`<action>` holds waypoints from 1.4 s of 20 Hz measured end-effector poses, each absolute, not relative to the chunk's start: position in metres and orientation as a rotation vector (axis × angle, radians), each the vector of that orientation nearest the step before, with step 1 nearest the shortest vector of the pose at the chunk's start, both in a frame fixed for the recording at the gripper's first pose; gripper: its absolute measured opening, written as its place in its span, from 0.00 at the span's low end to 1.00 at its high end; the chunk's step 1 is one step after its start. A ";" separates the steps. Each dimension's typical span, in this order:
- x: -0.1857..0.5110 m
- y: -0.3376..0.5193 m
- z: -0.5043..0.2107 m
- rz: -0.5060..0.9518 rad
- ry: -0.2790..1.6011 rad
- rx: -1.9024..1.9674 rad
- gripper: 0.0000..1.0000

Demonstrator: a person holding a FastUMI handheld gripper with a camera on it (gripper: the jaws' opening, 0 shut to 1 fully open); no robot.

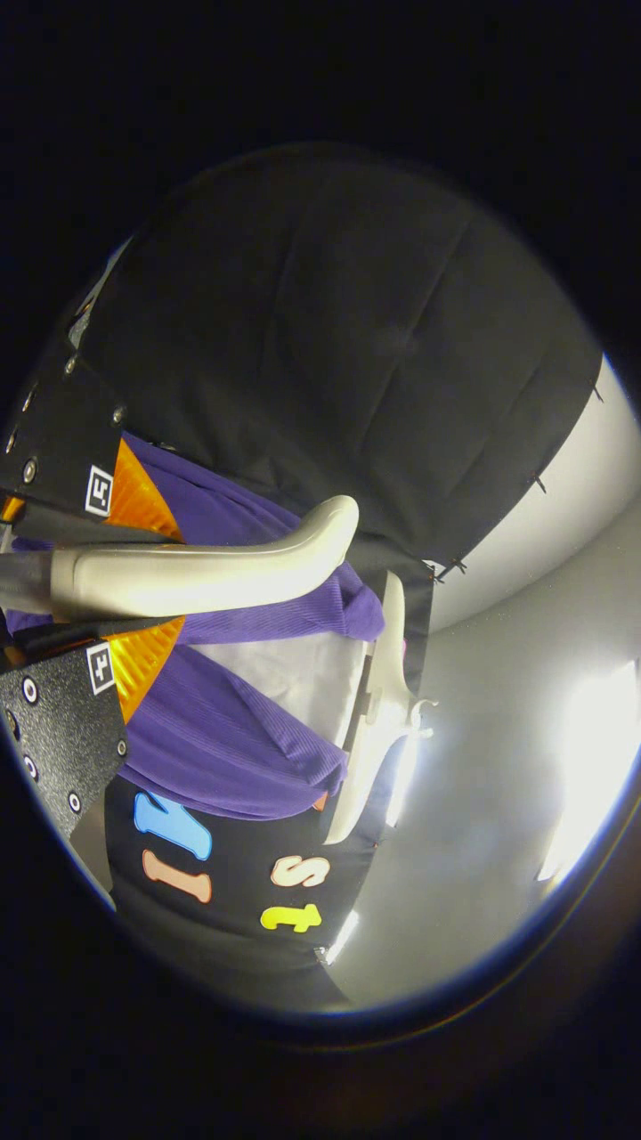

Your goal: Iron the clothes twice with a garment steamer, once on the left side and once on the right side.

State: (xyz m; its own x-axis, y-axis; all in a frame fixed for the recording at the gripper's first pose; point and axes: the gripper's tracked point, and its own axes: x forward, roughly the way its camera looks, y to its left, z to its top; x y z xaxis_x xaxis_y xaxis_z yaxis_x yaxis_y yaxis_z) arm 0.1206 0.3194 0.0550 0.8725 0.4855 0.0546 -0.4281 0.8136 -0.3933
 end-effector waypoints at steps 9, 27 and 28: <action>0.112 0.299 -0.040 0.512 0.021 -0.444 0.37; 0.071 0.275 -0.171 0.583 0.273 -0.488 0.37; 0.068 0.271 -0.186 0.583 0.306 -0.487 0.37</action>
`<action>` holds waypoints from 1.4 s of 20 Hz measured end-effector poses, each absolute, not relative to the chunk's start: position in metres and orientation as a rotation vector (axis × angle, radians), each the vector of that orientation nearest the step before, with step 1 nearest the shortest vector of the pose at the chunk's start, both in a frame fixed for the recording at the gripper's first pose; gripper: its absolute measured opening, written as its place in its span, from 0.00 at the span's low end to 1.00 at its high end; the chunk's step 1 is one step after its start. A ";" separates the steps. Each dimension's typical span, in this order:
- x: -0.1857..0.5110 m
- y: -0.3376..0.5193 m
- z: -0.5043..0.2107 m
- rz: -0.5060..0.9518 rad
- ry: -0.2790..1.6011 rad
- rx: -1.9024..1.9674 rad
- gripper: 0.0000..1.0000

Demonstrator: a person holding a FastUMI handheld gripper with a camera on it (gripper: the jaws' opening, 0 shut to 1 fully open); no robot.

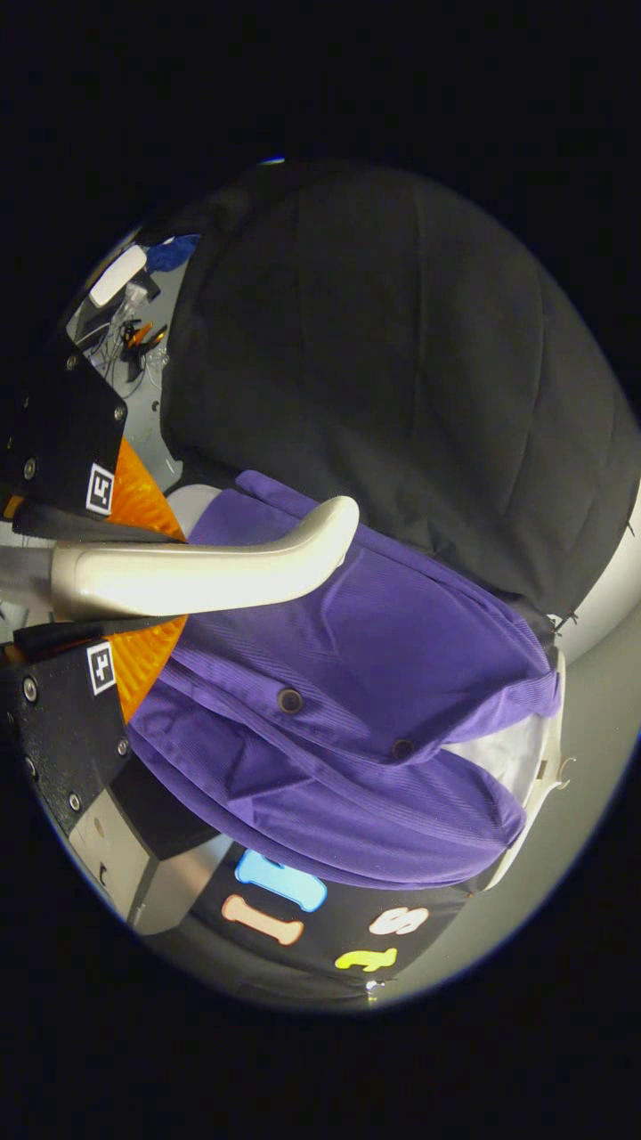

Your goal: Iron the clothes twice with a garment steamer, once on the left side and once on the right side.

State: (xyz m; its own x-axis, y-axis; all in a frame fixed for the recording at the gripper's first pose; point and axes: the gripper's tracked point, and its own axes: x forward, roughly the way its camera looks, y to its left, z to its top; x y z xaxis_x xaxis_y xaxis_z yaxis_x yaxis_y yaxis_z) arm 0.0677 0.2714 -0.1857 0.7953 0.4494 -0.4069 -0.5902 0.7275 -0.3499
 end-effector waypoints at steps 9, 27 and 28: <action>0.035 0.212 -0.281 0.540 0.660 -0.451 0.38; -0.039 -0.046 -0.234 0.216 0.673 0.016 0.37; -0.038 -0.055 -0.224 0.200 0.643 0.031 0.37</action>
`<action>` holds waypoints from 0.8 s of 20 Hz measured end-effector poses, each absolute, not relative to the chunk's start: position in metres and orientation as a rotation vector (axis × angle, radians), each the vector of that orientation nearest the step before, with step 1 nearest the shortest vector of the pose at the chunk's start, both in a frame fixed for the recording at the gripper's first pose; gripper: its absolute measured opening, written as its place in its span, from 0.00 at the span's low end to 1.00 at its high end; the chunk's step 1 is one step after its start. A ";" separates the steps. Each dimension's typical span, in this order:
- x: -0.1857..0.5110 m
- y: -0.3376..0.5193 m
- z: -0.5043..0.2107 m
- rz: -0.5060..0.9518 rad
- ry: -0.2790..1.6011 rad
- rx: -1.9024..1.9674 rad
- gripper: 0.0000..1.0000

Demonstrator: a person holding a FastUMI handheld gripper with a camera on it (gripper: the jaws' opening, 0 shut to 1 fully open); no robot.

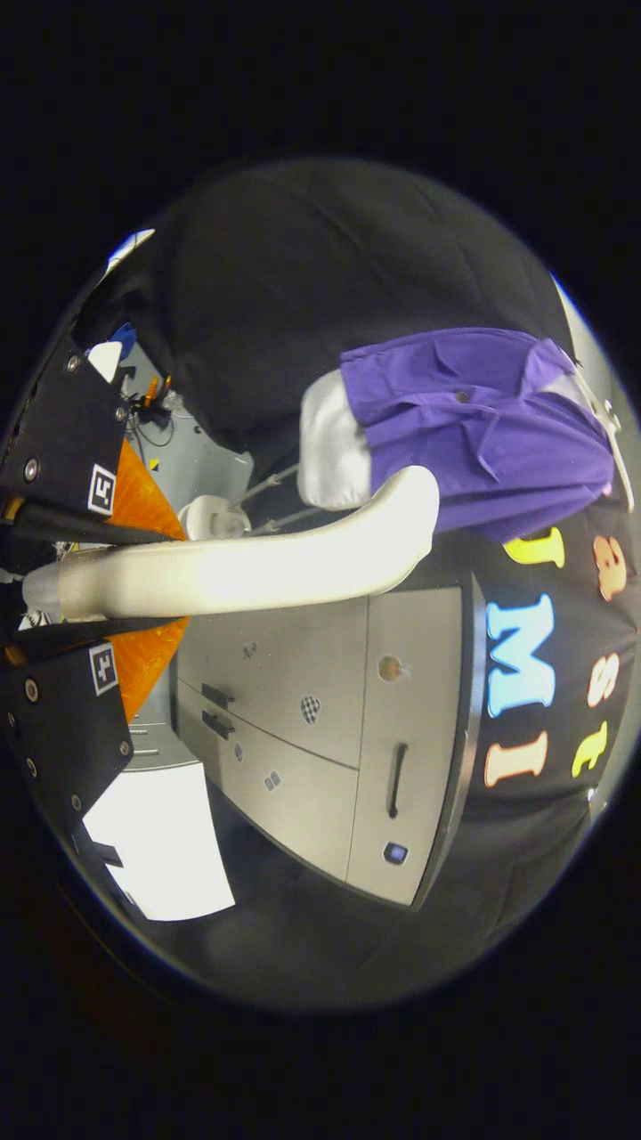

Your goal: Iron the clothes twice with a garment steamer, once on the left side and once on the right side.

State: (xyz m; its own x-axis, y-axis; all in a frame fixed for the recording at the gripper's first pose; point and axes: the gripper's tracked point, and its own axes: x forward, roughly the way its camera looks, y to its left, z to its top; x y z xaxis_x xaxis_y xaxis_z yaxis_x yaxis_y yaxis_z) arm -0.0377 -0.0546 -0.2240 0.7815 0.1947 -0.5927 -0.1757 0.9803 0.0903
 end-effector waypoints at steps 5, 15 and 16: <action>-0.029 -0.076 -0.146 0.163 0.424 0.031 0.37; -0.055 -0.104 0.000 0.089 -0.069 -0.030 0.38; -0.057 -0.103 0.001 0.094 -0.075 -0.035 0.38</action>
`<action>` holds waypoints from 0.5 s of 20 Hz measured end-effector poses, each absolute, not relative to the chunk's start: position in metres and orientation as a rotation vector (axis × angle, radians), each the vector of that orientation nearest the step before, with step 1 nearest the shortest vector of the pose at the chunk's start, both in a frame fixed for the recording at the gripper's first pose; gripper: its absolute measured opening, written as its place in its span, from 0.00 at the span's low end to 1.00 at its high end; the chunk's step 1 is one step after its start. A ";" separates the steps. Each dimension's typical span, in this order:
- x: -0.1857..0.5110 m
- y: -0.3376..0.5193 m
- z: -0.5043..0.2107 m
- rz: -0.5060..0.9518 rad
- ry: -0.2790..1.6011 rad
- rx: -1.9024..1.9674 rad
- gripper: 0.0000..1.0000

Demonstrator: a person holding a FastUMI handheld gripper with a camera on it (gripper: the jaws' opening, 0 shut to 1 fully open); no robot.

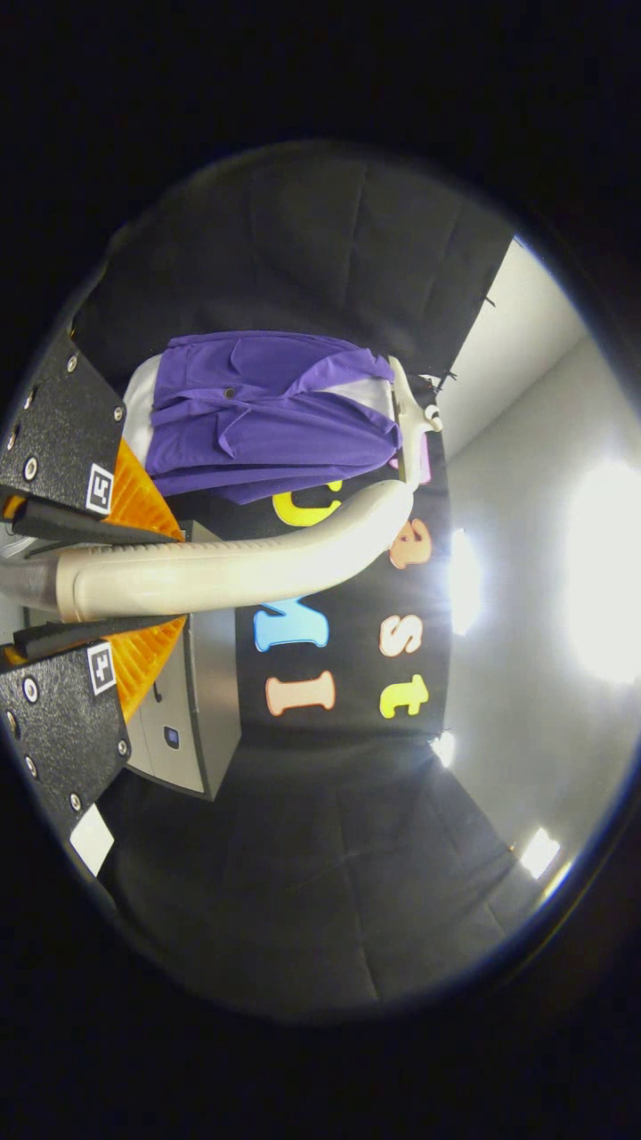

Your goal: Iron the clothes twice with a garment steamer, once on the left side and once on the right side.

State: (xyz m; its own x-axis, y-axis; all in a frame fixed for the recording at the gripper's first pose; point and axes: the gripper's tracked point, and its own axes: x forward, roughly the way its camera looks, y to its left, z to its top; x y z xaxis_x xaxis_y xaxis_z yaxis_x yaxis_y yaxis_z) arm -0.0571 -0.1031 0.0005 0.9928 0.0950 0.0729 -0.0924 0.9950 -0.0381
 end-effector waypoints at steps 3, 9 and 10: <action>-0.057 -0.102 -0.005 0.100 -0.067 -0.051 0.38; -0.053 -0.101 -0.017 0.110 -0.021 -0.058 0.38; -0.053 -0.101 -0.017 0.108 -0.017 -0.055 0.38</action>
